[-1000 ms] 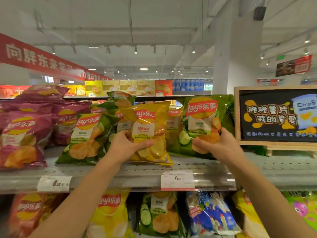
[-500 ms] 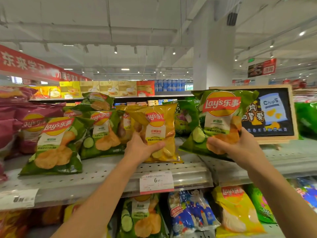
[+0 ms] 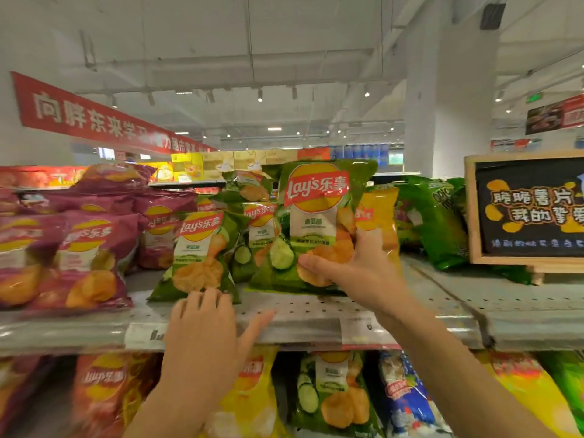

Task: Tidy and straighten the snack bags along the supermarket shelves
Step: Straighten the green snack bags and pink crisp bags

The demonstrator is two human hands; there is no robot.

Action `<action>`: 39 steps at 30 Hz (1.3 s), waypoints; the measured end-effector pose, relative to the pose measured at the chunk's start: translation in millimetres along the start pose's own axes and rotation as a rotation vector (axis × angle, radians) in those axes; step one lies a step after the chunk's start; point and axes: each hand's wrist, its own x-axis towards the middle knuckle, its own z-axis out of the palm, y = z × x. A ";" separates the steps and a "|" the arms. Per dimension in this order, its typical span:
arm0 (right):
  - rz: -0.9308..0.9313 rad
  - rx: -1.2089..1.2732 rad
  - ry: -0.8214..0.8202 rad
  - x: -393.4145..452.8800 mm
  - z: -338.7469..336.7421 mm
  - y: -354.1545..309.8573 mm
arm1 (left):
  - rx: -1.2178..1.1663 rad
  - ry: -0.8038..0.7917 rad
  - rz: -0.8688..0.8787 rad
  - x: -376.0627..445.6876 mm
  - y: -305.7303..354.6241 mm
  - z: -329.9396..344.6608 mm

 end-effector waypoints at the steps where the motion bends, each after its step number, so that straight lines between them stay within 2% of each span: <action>1: -0.006 -0.063 0.007 4.5 16.9 0.0 | 0.009 0.011 -0.008 -4.3 -8.9 -0.1; 6: 0.066 -0.333 -0.034 21.5 72.8 9.2 | -0.042 0.025 -0.015 -14.5 -27.4 1.7; 14: 0.143 -0.411 -0.194 32.3 76.8 17.5 | -0.053 0.076 0.058 -17.6 -31.7 5.4; 18: 0.131 -0.547 -0.108 18.0 73.0 11.0 | -0.079 0.115 0.057 -16.1 -34.3 9.7; 21: 0.025 -0.670 -0.010 0.3 61.5 10.6 | -0.167 0.144 -0.003 -17.2 -33.0 13.8; 24: -0.089 -0.583 0.042 -18.4 37.5 15.2 | -0.288 0.184 -0.090 -15.9 -17.1 10.3; 27: -0.109 -0.386 0.121 -40.6 0.0 19.8 | -0.350 0.255 -0.056 -11.3 20.2 1.4; 30: -0.065 -0.270 0.209 -65.7 -53.2 30.3 | -0.562 0.286 0.031 -10.6 79.6 -7.0; 33: 0.040 -0.171 0.230 -95.1 -123.1 47.1 | -0.711 0.240 0.056 -15.0 154.3 -15.3; 39: 0.272 -0.187 0.220 -162.4 -303.5 86.2 | -0.786 0.132 0.134 -34.1 332.5 -38.2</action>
